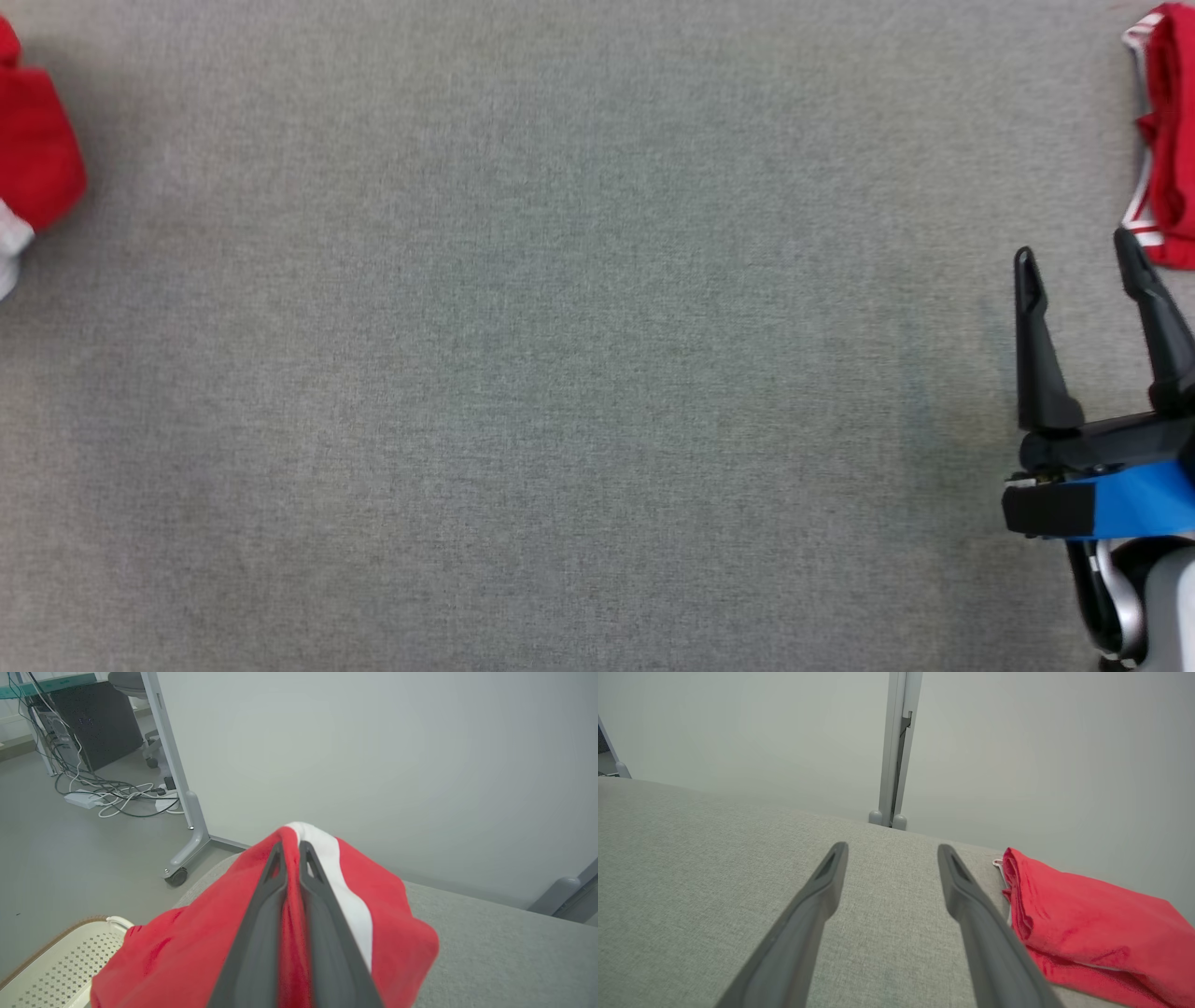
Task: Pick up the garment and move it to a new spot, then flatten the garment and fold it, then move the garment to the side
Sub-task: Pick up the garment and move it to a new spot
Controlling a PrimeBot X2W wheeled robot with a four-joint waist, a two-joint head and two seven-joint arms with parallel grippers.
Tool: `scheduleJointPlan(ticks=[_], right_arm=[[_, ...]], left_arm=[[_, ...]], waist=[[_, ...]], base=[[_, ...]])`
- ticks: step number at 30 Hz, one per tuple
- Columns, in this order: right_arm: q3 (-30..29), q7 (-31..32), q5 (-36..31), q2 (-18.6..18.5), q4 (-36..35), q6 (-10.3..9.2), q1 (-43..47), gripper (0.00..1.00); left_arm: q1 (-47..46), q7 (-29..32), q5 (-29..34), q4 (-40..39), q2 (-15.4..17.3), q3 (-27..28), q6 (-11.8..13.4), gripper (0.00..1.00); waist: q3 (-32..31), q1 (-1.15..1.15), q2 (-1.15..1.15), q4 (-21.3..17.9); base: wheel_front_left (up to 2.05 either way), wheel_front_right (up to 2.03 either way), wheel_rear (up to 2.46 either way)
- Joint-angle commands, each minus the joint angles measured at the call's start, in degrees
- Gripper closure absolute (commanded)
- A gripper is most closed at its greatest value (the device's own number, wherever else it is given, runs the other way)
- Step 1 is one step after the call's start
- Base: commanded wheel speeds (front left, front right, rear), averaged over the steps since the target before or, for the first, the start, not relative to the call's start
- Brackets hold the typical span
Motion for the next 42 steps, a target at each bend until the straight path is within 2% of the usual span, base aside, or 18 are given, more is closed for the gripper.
scheduleJointPlan(ticks=[1,6,12,21,24,32,42], right_arm=[[0.63,-1.26,0.77,0.66,1.62,0.01,-0.55,0.00],[1.32,-3.65,1.70,1.95,5.39,0.01,-0.28,0.00],[2.23,-5.82,2.67,2.91,8.68,0.01,-0.37,0.00],[4.90,-8.93,5.70,4.08,13.94,0.01,-1.50,0.00],[6.82,-9.66,8.65,4.14,16.00,0.01,-1.93,0.00],[10.51,-10.12,13.12,4.12,18.21,0.01,-2.78,0.00],[10.45,-10.15,13.99,4.10,18.36,0.01,-1.41,0.00]], left_arm=[[-1.66,-1.36,-0.26,-1.97,1.05,-1.84,-0.09,1.00],[-3.95,-2.92,-1.09,-7.72,2.63,-6.86,-0.09,1.00],[-6.54,-2.64,-2.04,-14.70,2.98,-11.75,-0.10,1.00],[-9.74,0.80,-2.84,-27.80,0.59,-19.33,-0.10,1.00],[-9.05,1.68,-2.67,-30.29,-1.02,-21.64,-0.10,1.00],[-1.12,1.48,-2.85,-30.83,-6.24,-27.47,-0.08,1.00],[12.86,-1.40,-3.99,-27.35,-10.74,-33.47,-0.09,1.00]], waist=[[-2.15,0.00,0.00,-1.30],[-5.66,0.00,0.00,-3.07],[-8.47,0.00,0.00,-5.94],[-10.27,0.00,0.00,-13.73],[-10.44,0.00,0.00,-16.30],[-11.04,0.00,0.00,-20.19],[-11.74,0.00,0.00,-19.11]], base=[[0.00,0.00,0.00],[0.00,0.00,0.00],[0.00,0.00,0.00],[0.00,0.00,0.00],[0.00,0.00,0.00],[0.00,0.00,0.00],[0.00,0.00,0.00]])
